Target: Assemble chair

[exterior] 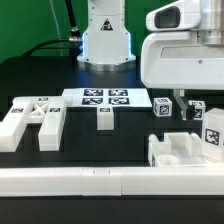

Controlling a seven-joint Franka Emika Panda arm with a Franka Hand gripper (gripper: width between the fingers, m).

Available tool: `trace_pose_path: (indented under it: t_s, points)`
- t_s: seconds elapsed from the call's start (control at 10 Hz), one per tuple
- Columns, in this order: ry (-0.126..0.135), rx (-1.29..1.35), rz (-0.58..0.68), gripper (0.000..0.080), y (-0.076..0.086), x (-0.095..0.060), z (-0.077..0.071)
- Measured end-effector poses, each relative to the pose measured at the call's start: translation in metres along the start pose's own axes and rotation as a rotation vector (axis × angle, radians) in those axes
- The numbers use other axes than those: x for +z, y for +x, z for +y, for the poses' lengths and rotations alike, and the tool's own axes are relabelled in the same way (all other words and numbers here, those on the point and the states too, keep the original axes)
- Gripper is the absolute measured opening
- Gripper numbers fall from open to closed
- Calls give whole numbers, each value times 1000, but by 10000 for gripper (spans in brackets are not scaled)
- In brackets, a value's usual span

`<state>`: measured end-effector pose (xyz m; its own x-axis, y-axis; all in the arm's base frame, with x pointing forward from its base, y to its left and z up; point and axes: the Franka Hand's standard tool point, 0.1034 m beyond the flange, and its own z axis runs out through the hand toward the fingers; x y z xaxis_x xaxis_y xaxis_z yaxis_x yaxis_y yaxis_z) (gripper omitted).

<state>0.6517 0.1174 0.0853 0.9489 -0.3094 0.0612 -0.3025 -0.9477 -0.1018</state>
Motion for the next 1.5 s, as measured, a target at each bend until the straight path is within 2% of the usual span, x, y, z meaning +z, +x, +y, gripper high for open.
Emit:
trace_pose_path:
  t_s: [0.1, 0.5, 0.7, 0.9, 1.0, 1.1, 1.2, 1.3, 1.5]
  points:
    - [-8, -146, 2, 648, -1, 0, -1]
    - [-8, -423, 1, 649, 0, 0, 1]
    - [-18, -582, 1, 649, 1, 0, 2]
    - [-18, -593, 1, 649, 1, 0, 2]
    - [-18, -593, 1, 550, 1, 0, 2]
    - [-18, -593, 1, 417, 1, 0, 2]
    - [-18, -593, 1, 417, 1, 0, 2]
    - [-17, -582, 1, 286, 1, 0, 2]
    - [-16, -519, 2, 286, 1, 0, 2]
